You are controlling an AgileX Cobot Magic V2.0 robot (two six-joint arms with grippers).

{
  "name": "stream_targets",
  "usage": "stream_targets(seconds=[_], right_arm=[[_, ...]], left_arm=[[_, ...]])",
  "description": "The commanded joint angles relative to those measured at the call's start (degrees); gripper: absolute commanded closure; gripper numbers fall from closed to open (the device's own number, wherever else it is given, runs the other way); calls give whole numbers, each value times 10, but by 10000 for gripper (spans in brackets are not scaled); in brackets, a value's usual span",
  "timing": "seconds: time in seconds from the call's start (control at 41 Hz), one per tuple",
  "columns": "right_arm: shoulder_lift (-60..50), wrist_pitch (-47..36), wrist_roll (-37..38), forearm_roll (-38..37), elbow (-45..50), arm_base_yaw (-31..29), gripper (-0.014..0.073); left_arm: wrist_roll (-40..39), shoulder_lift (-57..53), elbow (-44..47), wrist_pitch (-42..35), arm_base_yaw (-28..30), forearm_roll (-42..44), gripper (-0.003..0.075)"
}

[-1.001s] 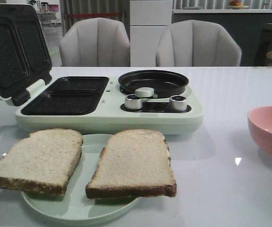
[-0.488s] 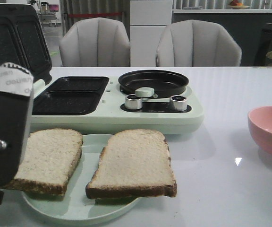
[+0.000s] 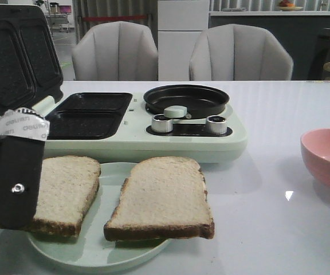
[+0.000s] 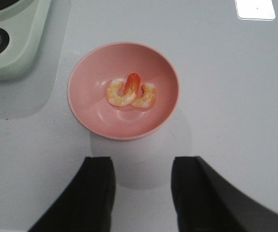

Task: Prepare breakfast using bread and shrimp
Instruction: 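Grasp the bread slice nearest the left gripper with the left gripper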

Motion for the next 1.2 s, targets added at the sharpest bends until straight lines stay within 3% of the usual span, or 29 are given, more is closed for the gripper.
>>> stream_targets(seconds=[0.0, 0.122, 0.195, 0.464, 0.683, 0.928, 1.172], right_arm=[[2, -39, -1, -7, -16, -4, 183], [2, -39, -1, -7, -16, -4, 183], [2, -39, -1, -7, -16, -4, 183], [2, -39, -1, -7, -16, -4, 183], [2, -39, -1, -7, -16, -4, 183], [2, -39, -1, -7, -16, -4, 183], [2, -39, -1, -7, -16, -4, 183]], left_arm=[[-11, 0, -10, 9, 8, 40, 139], [-11, 17, -10, 13, 8, 59, 142], [-15, 23, -12, 14, 8, 67, 181], [-36, 24, -12, 27, 6, 68, 470], [-39, 23, -12, 40, -28, 30, 625], [-39, -20, -12, 131, -87, -2, 621], [-39, -140, -22, 221, -132, 13, 621]])
